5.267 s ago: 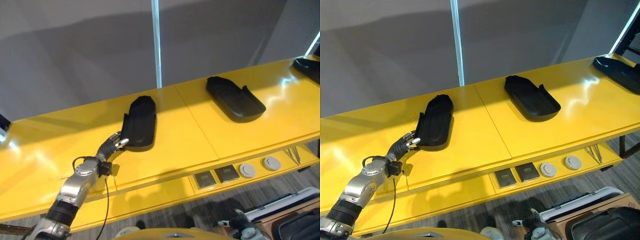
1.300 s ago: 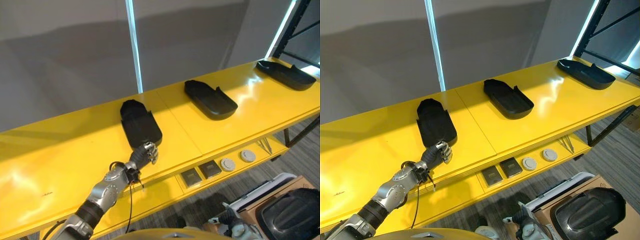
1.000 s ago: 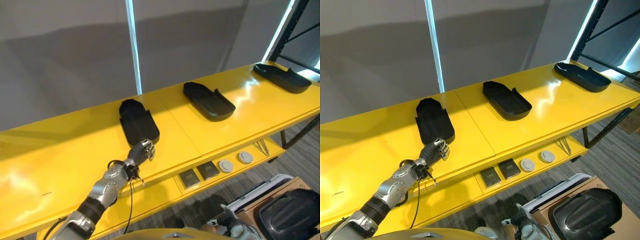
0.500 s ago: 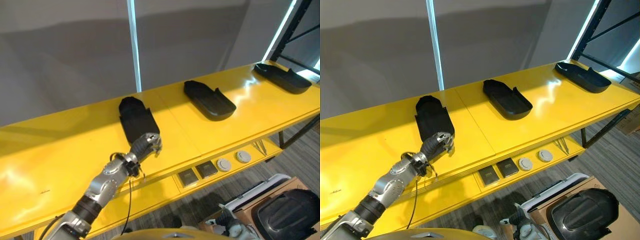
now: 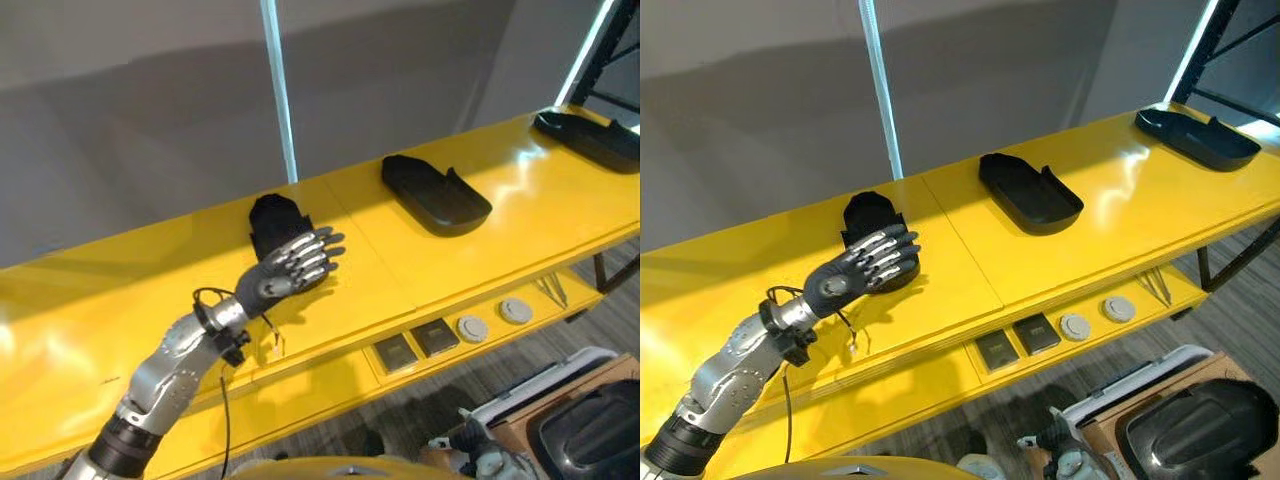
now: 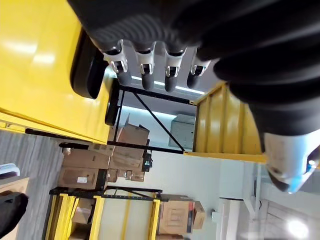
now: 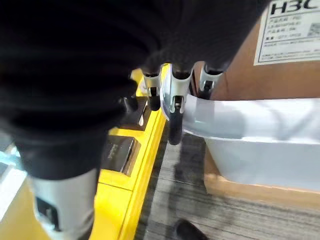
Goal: Move parts from the plastic box to the shelf.
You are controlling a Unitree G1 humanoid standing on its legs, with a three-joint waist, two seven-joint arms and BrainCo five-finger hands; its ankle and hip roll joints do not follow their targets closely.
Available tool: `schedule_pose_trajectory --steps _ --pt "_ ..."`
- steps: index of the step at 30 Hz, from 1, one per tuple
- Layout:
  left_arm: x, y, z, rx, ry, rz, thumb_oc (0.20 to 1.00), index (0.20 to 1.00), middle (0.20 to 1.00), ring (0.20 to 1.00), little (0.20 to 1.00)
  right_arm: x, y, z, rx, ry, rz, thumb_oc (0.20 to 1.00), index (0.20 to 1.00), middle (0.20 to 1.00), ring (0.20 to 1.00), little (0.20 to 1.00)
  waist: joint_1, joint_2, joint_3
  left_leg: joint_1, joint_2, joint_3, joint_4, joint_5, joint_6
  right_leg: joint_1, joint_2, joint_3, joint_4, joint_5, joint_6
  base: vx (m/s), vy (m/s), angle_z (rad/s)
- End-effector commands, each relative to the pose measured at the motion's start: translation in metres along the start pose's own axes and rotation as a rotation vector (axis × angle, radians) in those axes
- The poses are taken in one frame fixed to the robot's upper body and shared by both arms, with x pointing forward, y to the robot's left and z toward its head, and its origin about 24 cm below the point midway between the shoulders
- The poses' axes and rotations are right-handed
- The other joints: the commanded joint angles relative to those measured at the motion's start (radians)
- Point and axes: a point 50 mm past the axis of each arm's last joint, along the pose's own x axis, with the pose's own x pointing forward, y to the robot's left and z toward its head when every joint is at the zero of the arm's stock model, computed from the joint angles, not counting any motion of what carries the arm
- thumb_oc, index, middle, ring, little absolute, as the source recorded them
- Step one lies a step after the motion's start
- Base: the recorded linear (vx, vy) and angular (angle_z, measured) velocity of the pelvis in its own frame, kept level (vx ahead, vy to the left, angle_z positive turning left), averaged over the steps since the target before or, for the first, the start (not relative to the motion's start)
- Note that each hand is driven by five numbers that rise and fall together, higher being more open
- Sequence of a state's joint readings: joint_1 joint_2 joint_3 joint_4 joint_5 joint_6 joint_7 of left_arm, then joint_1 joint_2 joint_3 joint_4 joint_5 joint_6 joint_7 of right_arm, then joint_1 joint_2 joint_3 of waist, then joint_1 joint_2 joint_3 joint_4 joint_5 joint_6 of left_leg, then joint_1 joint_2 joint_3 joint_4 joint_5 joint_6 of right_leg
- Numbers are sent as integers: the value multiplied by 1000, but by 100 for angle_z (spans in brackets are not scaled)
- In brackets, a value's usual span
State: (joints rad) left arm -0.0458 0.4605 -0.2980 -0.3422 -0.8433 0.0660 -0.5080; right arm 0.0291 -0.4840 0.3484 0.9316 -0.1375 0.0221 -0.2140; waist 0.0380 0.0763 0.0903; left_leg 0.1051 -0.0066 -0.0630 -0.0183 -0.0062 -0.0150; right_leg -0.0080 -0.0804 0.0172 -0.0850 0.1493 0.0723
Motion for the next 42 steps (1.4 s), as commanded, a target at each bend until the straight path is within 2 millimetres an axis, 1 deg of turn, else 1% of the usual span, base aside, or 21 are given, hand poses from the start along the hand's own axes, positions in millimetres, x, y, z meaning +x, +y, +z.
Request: schedule_pose_trajectory --steps 1,4,6,10,16,17,19,22,25,27,29,31,33,34,35,36,37,38,39,41,42 --pt "6 -5 27 46 -72 -103 1000 1000 1000 1000 1000 0 5 -5 161 60 -29 1000 1000 1000 1000 1000 -29 -52 23 -40 -9 24 46 -36 24 53 -80 -11 -2 -7 90 -126 187 -75" --pt "14 -3 31 47 -62 -142 1000 1000 1000 1000 1000 -3 7 -17 248 97 -41 1000 1000 1000 1000 1000 -60 -51 42 -33 -44 38 52 -59 46 -4 -116 13 -2 56 128 -155 155 -70" --pt "17 -1 33 39 -76 -151 1000 1000 1000 1000 1000 -5 11 -18 258 94 -39 1000 1000 1000 1000 1000 -71 -50 55 -25 -55 56 49 -63 52 -34 -133 -6 -2 80 146 -159 96 -66" --pt "17 4 33 4 -111 -114 1000 1000 1000 1000 1000 -8 26 -7 233 37 -33 1000 1000 1000 1000 1000 -52 -55 70 1 -58 186 24 -63 56 -75 -217 -194 50 138 167 -186 19 -124" --pt "24 4 34 25 -126 -109 1000 1000 1000 1000 1000 -10 6 -7 339 69 -329 1000 1000 1000 1000 1000 -63 -52 46 -23 -37 305 9 -45 85 -51 -256 -230 170 92 147 -170 -148 -114" --pt "23 6 37 32 -143 -72 1000 1000 1000 1000 1000 -10 3 -10 314 79 -321 1000 1000 1000 1000 1000 -60 -60 35 -17 -13 369 -11 -37 67 -25 -278 -301 115 101 163 -91 -380 -109" --pt "22 7 37 29 -151 -55 1000 1000 1000 1000 1000 -9 4 -10 284 80 -293 1000 1000 1000 1000 1000 -52 -62 31 -13 8 404 -25 -23 54 -3 -282 -348 77 100 169 -43 -344 -137" --pt "22 8 36 25 -178 -47 1000 1000 1000 1000 1000 -10 8 -17 246 102 -260 1000 1000 1000 1000 1000 -55 -56 20 -16 58 415 -46 -7 16 33 -235 -367 27 52 182 -18 -359 -106" --pt "24 8 33 15 -206 -10 1000 1000 1000 1000 1000 -12 13 -22 235 122 -242 1000 1000 1000 1000 1000 -78 -60 24 -37 113 435 -36 33 2 6 -206 -361 58 15 153 -12 -348 -36" --pt "24 7 31 13 -204 13 1000 1000 1000 1000 1000 -13 14 -24 237 131 -236 1000 1000 1000 1000 1000 -87 -55 26 -28 147 429 -32 31 -24 20 -183 -362 65 -14 147 78 -315 -25" --pt "25 9 21 88 -145 110 1000 1000 1000 1000 1000 -12 10 -26 238 143 -232 1000 1000 1000 1000 1000 -100 -55 35 -45 205 433 7 52 -63 27 -148 -374 57 -29 116 16 -354 -3" --pt "23 15 13 139 -88 190 1000 1000 1000 1000 1000 -11 4 -28 241 154 -233 1000 1000 1000 1000 1000 -104 -54 38 -56 233 431 36 60 -81 30 -129 -380 45 -29 99 18 -272 4" --pt "12 37 -10 258 83 367 1000 1000 1000 1000 1000 -9 -7 -33 245 172 -230 1000 1000 1000 1000 1000 -95 -47 46 -106 290 382 139 124 -122 38 -88 -377 21 -35 65 7 -371 -12" --pt "2 50 -25 284 186 471 1000 1000 1000 1000 1000 -8 -11 -33 246 168 -225 1000 1000 1000 1000 1000 -88 -50 53 -137 297 361 188 151 -113 31 -80 -380 22 -30 43 31 -212 -18" --pt "2 50 -25 283 186 471 1000 1000 1000 1000 1000 -8 -11 -34 246 169 -224 1000 1000 1000 1000 1000 -87 -46 50 -132 300 346 192 134 -127 40 -74 -371 19 -41 51 -24 -198 -37" --pt "-15 66 -45 285 298 586 1000 1000 1000 1000 1000 -7 -13 -33 243 162 -220 1000 1000 1000 1000 1000 -75 -49 59 -169 284 305 234 162 -110 34 -65 -363 23 -36 28 58 -169 -45" --pt "-48 85 -72 326 467 762 1000 1000 1000 1000 1000 -6 -13 -32 274 158 -228 1000 1000 1000 1000 1000 -53 -50 68 -188 230 267 224 130 -87 34 -59 -342 34 -51 22 39 -182 -23" --pt "-73 92 -93 340 566 822 1000 1000 1000 1000 1000 -5 -11 -30 310 159 -242 1000 1000 1000 1000 1000 -41 -47 74 -203 200 265 175 137 -83 41 -53 -338 31 -54 23 95 -93 -6" --pt "-81 93 -100 349 616 851 1000 1000 1000 1000 1000 -5 -11 -29 335 159 -254 1000 1000 1000 1000 1000 -37 -46 77 -211 193 267 159 145 -82 44 -52 -339 29 -54 23 89 -6 -35" --pt "-116 92 -129 386 779 950 1000 1000 1000 1000 1000 -3 -13 -18 425 139 -290 1000 1000 1000 1000 1000 -28 -41 90 -256 178 253 108 195 -85 54 -52 -338 35 -63 25 78 38 -59" --pt "-123 92 -135 395 820 976 1000 1000 1000 1000 1000 -3 -13 -14 449 129 -304 1000 1000 1000 1000 1000 -30 -45 90 -250 175 258 98 178 -76 54 -58 -339 41 -65 26 74 79 -27"
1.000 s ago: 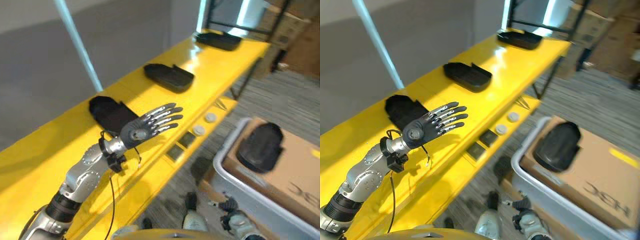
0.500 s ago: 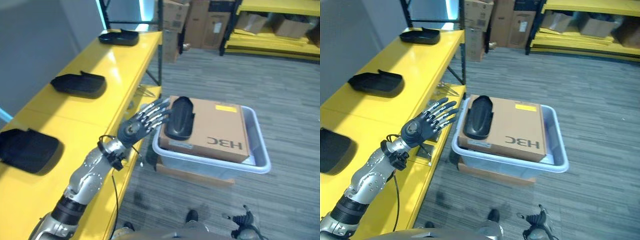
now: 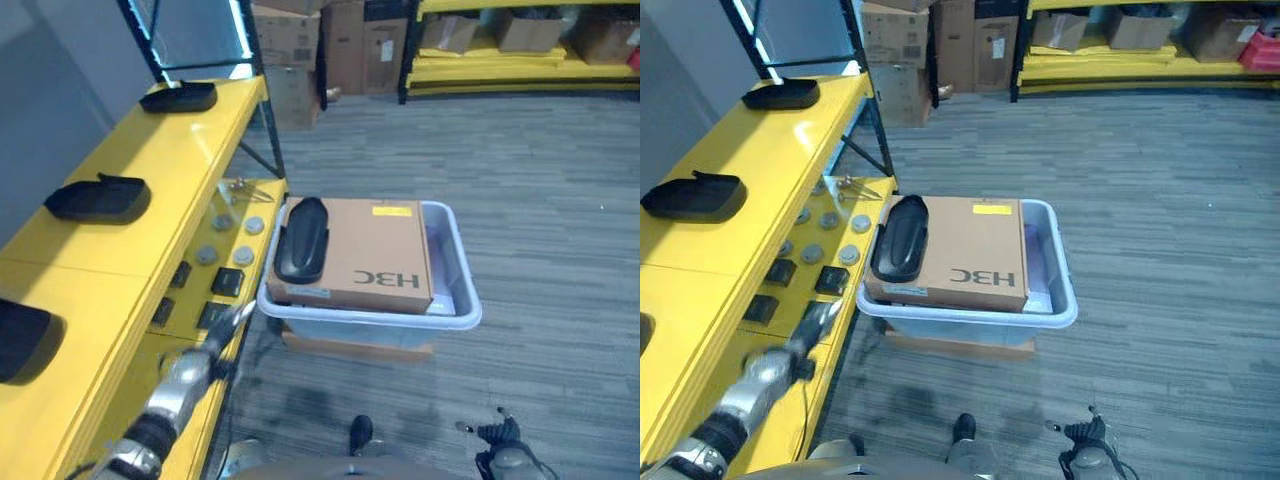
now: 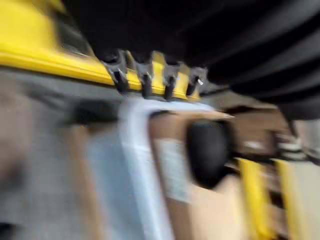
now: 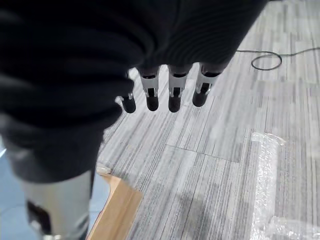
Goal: Move parts from the plastic box to the shelf.
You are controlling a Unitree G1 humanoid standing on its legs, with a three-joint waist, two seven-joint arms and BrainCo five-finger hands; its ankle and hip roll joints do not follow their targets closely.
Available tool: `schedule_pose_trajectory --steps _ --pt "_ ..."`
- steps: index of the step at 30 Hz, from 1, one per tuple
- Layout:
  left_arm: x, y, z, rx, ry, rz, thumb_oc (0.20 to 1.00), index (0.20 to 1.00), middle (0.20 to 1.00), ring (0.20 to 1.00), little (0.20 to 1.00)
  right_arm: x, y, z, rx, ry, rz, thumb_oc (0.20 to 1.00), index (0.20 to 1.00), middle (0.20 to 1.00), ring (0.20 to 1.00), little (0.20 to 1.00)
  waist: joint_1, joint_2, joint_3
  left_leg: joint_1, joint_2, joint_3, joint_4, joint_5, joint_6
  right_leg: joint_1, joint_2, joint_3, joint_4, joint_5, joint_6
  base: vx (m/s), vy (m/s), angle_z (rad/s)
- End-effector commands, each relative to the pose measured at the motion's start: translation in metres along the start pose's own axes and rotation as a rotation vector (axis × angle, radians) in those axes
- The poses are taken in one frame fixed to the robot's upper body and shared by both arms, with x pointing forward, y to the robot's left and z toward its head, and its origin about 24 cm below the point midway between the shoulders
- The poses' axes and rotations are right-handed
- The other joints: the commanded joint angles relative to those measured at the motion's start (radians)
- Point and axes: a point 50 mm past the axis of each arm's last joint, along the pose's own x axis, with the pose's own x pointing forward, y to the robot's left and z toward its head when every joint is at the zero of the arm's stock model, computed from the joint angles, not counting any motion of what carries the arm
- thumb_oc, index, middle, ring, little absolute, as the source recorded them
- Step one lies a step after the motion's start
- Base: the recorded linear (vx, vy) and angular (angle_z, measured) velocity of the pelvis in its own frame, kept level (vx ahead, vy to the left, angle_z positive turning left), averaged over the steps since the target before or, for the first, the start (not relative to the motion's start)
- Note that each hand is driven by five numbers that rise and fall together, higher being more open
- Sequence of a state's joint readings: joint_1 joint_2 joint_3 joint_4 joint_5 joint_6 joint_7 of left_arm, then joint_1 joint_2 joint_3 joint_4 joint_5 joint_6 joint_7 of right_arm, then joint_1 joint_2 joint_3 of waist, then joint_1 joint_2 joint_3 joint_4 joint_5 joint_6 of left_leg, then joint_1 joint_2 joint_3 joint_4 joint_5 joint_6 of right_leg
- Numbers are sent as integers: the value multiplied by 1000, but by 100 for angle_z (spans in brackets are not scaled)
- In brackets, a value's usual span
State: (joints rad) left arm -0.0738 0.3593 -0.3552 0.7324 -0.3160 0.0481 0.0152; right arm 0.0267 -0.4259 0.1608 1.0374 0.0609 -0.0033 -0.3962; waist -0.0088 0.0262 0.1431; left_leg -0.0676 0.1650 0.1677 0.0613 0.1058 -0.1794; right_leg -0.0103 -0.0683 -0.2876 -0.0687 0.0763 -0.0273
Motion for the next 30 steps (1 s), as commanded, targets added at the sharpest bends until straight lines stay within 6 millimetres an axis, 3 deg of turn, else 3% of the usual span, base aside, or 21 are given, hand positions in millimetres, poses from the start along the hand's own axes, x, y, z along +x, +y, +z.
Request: schedule_pose_trajectory --steps 1,2,4,6,8,9,10,13,16,21,26,28,30 --pt "1 3 16 152 -138 155 1000 1000 1000 1000 1000 -2 -3 19 186 -79 -82 1000 1000 1000 1000 1000 11 -1 37 -59 -7 21 -7 38 98 51 -82 -32 35 3 130 43 62 -23" --pt "1 3 15 153 -128 161 1000 1000 1000 1000 1000 -2 -3 20 191 -80 -83 1000 1000 1000 1000 1000 10 -1 38 -56 -8 20 -9 36 99 51 -83 -32 36 2 130 43 74 -37" --pt "-1 6 -18 198 -15 259 1000 1000 1000 1000 1000 -2 -8 36 306 -134 -132 1000 1000 1000 1000 1000 4 -2 40 -32 -21 6 -28 17 107 38 -89 -30 56 -11 132 26 59 -38" --pt "-4 7 -35 195 36 292 1000 1000 1000 1000 1000 -1 -16 50 381 -194 -176 1000 1000 1000 1000 1000 1 -2 46 -14 -30 7 -46 11 108 37 -89 -31 60 -13 133 54 77 -16" --pt "-20 13 -74 181 160 367 1000 1000 1000 1000 1000 -10 -58 105 587 -444 -359 1000 1000 1000 1000 1000 10 -5 55 28 -60 -16 -95 1 118 47 -86 -19 45 -9 142 99 105 -5" --pt "-23 14 -80 183 174 374 1000 1000 1000 1000 1000 -13 -71 115 631 -494 -397 1000 1000 1000 1000 1000 13 -6 53 30 -65 -20 -105 2 121 47 -85 -20 39 -6 144 102 81 -19" --pt "-30 14 -91 206 206 380 1000 1000 1000 1000 1000 -27 -111 147 725 -650 -515 1000 1000 1000 1000 1000 22 -10 48 41 -76 -30 -125 0 126 54 -83 -23 24 -1 150 96 66 -10" --pt "-36 16 -100 261 230 367 1000 1000 1000 1000 1000 -60 -161 185 795 -873 -668 1000 1000 1000 1000 1000 49 -12 41 37 -89 -52 -137 -5 134 58 -83 -34 13 0 159 80 69 16" --pt "-41 16 -109 265 253 353 1000 1000 1000 1000 1000 -76 -184 210 803 -960 -706 1000 1000 1000 1000 1000 80 -12 36 29 -98 -69 -142 -8 134 63 -83 -46 4 -1 163 55 78 11" --pt "-46 19 -118 269 286 355 1000 1000 1000 1000 1000 -79 -190 247 753 -978 -630 1000 1000 1000 1000 1000 139 -12 46 3 -110 -101 -143 -6 134 57 -92 -76 1 -1 166 -8 77 18" --pt "-48 19 -121 273 284 345 1000 1000 1000 1000 1000 -64 -172 271 742 -908 -547 1000 1000 1000 1000 1000 211 6 83 -33 -128 -150 -136 -2 140 39 -107 -110 21 -9 166 -96 98 31" --pt "-48 18 -123 276 283 327 1000 1000 1000 1000 1000 -55 -161 283 647 -880 -543 1000 1000 1000 1000 1000 251 20 107 -61 -144 -181 -132 6 147 23 -120 -132 38 -14 167 -122 120 35" --pt "-48 16 -123 279 280 320 1000 1000 1000 1000 1000 -53 -158 286 653 -868 -523 1000 1000 1000 1000 1000 260 23 115 -67 -149 -189 -131 7 148 20 -124 -138 42 -14 168 -62 66 41"
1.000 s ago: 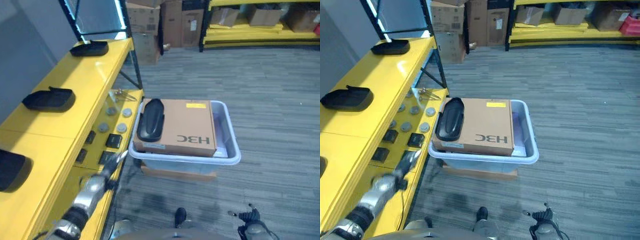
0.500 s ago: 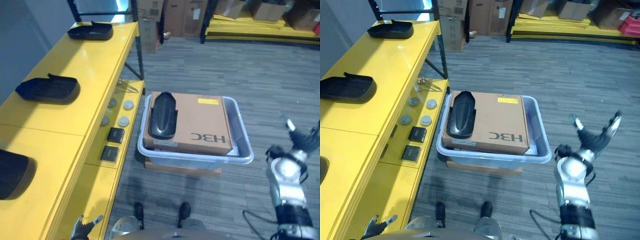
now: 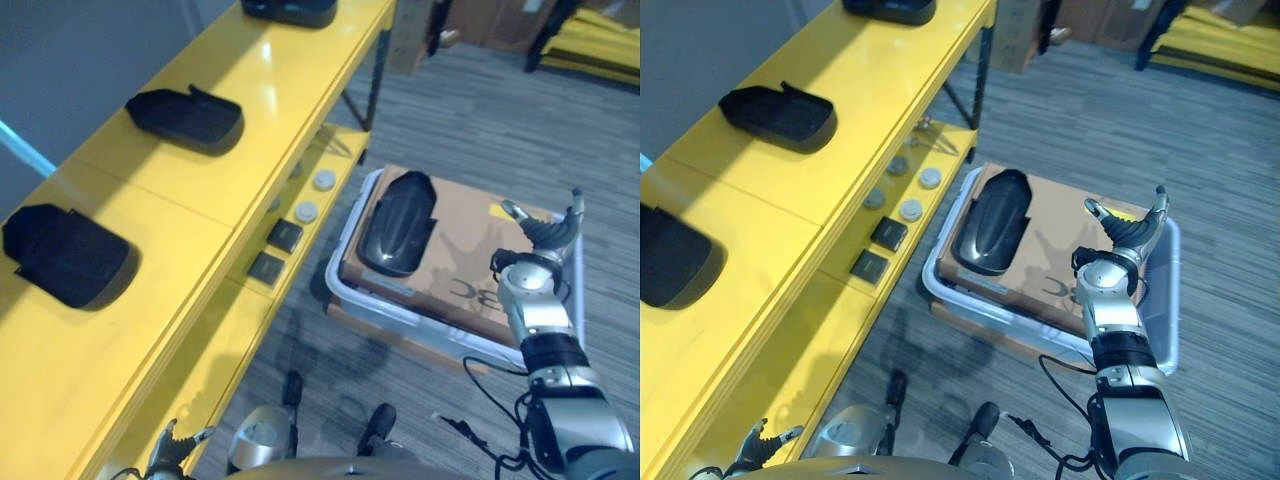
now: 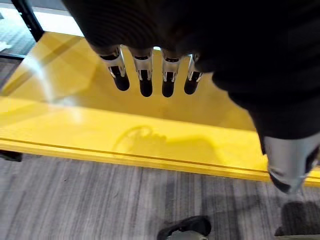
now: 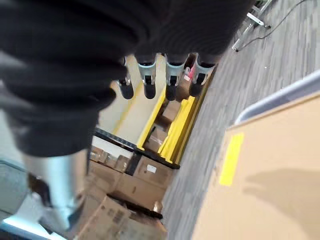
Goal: Move parts from the plastic box to the shelf.
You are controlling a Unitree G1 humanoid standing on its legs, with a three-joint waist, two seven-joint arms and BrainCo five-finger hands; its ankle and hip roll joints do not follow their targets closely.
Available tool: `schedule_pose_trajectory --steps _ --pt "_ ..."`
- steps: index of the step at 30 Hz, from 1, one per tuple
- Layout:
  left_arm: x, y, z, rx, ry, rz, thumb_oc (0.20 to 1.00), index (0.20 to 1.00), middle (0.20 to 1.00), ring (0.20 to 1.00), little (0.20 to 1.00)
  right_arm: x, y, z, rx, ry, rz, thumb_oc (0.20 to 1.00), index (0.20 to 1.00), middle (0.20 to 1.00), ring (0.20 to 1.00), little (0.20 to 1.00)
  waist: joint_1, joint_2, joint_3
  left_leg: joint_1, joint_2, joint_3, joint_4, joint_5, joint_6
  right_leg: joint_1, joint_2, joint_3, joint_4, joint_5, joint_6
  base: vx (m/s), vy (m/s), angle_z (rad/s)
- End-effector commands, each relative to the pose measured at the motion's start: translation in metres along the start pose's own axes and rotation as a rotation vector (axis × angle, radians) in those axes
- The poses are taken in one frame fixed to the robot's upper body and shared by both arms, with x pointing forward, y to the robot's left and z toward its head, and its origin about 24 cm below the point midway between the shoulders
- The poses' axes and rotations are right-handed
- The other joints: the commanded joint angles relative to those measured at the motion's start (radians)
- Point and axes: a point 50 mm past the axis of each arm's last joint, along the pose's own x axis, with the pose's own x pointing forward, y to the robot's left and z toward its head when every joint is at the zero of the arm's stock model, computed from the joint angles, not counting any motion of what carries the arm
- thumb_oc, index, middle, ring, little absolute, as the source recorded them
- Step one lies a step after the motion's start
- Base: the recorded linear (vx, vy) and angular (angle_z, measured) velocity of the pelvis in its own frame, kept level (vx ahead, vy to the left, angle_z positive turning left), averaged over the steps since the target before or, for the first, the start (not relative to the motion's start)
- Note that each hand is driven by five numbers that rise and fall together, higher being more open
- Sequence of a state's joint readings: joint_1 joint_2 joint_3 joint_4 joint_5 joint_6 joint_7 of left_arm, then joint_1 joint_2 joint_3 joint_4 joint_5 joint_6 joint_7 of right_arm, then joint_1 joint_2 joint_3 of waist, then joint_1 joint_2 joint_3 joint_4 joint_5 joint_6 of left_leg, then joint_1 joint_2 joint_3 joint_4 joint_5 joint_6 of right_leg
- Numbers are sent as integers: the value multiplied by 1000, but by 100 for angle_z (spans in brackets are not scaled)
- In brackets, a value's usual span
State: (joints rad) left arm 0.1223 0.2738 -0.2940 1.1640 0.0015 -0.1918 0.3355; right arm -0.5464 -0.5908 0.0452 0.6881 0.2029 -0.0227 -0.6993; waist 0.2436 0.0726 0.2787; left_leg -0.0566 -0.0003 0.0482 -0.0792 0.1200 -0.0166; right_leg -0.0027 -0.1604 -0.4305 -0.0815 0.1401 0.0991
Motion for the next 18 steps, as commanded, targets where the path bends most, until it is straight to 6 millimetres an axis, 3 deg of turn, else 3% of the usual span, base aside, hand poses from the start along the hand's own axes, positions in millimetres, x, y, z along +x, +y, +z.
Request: schedule_pose_trajectory --steps 1,5,8,10,18 --pt "7 11 11 31 -46 17 1000 1000 1000 1000 1000 6 -3 28 34 -133 14 1000 1000 1000 1000 1000 17 -22 -17 -84 12 -76 9 -6 -13 9 -35 0 56 -79 42 -52 59 49" --pt "7 12 12 11 -66 -4 1000 1000 1000 1000 1000 5 7 22 -14 -97 37 1000 1000 1000 1000 1000 48 -17 1 -104 -6 -101 9 -4 -4 -4 -49 -16 71 -81 49 -36 88 27" --pt "7 14 14 -14 -77 1 1000 1000 1000 1000 1000 1 5 6 -248 -124 -14 1000 1000 1000 1000 1000 48 -29 5 -104 -9 -93 10 -11 0 -10 -50 -10 70 -75 57 19 28 11" --pt "8 17 14 -21 -73 8 1000 1000 1000 1000 1000 0 3 -2 -314 -117 -9 1000 1000 1000 1000 1000 48 -35 7 -105 -9 -89 11 -13 2 -12 -50 -7 71 -75 58 10 5 -4" --pt "10 24 15 -45 -75 34 1000 1000 1000 1000 1000 -11 -4 -32 -368 -27 13 1000 1000 1000 1000 1000 32 -61 24 -118 -3 -71 18 -20 3 -30 -45 11 70 -70 61 -15 -15 -4"
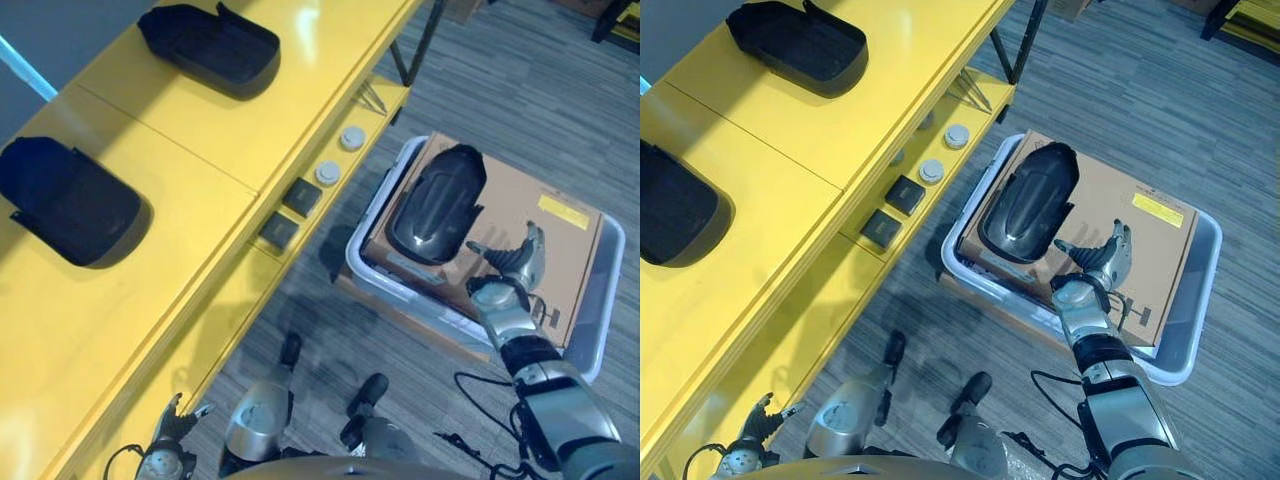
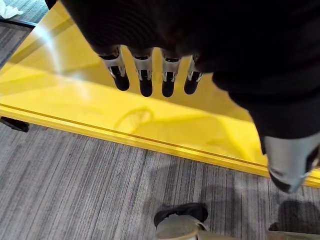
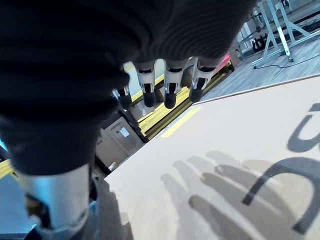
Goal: Move parts from the plastic box to the shelf.
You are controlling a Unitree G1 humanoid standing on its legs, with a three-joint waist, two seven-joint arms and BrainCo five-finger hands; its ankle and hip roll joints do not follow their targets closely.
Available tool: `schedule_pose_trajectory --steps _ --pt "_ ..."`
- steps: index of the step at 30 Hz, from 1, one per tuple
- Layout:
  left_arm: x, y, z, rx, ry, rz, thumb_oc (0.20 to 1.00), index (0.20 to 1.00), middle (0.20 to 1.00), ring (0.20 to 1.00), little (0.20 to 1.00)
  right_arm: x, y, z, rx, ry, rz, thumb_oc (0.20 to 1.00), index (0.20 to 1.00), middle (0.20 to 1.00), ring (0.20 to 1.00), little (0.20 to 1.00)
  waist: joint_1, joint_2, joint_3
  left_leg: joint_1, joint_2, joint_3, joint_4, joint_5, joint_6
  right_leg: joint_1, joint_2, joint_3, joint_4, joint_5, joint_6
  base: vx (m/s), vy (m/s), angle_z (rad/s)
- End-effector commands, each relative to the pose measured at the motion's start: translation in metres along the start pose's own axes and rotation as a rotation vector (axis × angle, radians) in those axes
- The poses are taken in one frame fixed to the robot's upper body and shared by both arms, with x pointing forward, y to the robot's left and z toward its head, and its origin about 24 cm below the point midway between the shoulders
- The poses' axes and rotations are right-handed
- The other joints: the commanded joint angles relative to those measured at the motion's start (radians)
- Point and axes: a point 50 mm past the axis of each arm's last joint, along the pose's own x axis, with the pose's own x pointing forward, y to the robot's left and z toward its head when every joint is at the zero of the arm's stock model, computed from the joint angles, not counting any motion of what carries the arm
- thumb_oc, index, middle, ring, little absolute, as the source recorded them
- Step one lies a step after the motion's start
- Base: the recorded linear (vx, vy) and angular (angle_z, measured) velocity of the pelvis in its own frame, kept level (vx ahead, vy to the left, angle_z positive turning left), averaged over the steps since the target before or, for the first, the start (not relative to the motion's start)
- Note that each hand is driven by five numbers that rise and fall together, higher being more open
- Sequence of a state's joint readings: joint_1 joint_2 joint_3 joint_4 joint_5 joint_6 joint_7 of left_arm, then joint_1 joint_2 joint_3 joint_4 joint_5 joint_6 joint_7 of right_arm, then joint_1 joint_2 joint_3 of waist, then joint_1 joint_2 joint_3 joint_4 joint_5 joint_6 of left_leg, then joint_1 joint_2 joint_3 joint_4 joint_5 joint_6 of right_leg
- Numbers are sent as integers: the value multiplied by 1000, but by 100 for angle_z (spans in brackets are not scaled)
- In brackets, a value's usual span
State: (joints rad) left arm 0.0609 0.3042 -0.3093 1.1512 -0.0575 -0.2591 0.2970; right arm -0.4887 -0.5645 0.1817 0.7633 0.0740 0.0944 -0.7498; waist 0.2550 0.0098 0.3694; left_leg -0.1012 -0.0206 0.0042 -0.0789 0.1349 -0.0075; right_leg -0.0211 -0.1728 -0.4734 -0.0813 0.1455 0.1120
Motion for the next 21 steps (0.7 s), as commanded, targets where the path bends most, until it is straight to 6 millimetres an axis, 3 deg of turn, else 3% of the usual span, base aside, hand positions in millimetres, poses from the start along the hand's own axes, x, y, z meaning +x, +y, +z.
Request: schedule_pose_trajectory --steps 1,5,8,9,13,21 --pt "-2 12 -13 14 41 34 1000 1000 1000 1000 1000 12 -19 6 -34 -62 -55 1000 1000 1000 1000 1000 22 2 -64 -74 18 -27 18 -35 -6 -13 -33 52 71 -75 49 0 0 0" --pt "1 12 -7 19 25 34 1000 1000 1000 1000 1000 14 -14 7 18 -47 -49 1000 1000 1000 1000 1000 37 11 -53 -90 13 -36 26 -36 -5 -18 -38 45 72 -74 50 -6 7 2" --pt "1 12 -7 24 23 37 1000 1000 1000 1000 1000 19 -15 21 45 -72 -65 1000 1000 1000 1000 1000 45 14 -46 -99 10 -38 30 -35 -5 -22 -41 41 74 -73 50 -2 3 2" --pt "1 13 -7 23 18 37 1000 1000 1000 1000 1000 23 -18 35 69 -98 -79 1000 1000 1000 1000 1000 50 16 -42 -106 6 -41 33 -34 -4 -28 -43 40 76 -74 50 0 0 0" --pt "1 15 -6 16 16 33 1000 1000 1000 1000 1000 26 -20 46 77 -119 -81 1000 1000 1000 1000 1000 51 19 -39 -111 4 -40 37 -35 -3 -34 -47 41 80 -75 51 -4 15 1" --pt "2 12 -4 12 6 17 1000 1000 1000 1000 1000 28 -18 47 52 -111 -63 1000 1000 1000 1000 1000 54 21 -27 -126 1 -41 45 -36 -4 -47 -48 43 84 -77 49 0 0 0"
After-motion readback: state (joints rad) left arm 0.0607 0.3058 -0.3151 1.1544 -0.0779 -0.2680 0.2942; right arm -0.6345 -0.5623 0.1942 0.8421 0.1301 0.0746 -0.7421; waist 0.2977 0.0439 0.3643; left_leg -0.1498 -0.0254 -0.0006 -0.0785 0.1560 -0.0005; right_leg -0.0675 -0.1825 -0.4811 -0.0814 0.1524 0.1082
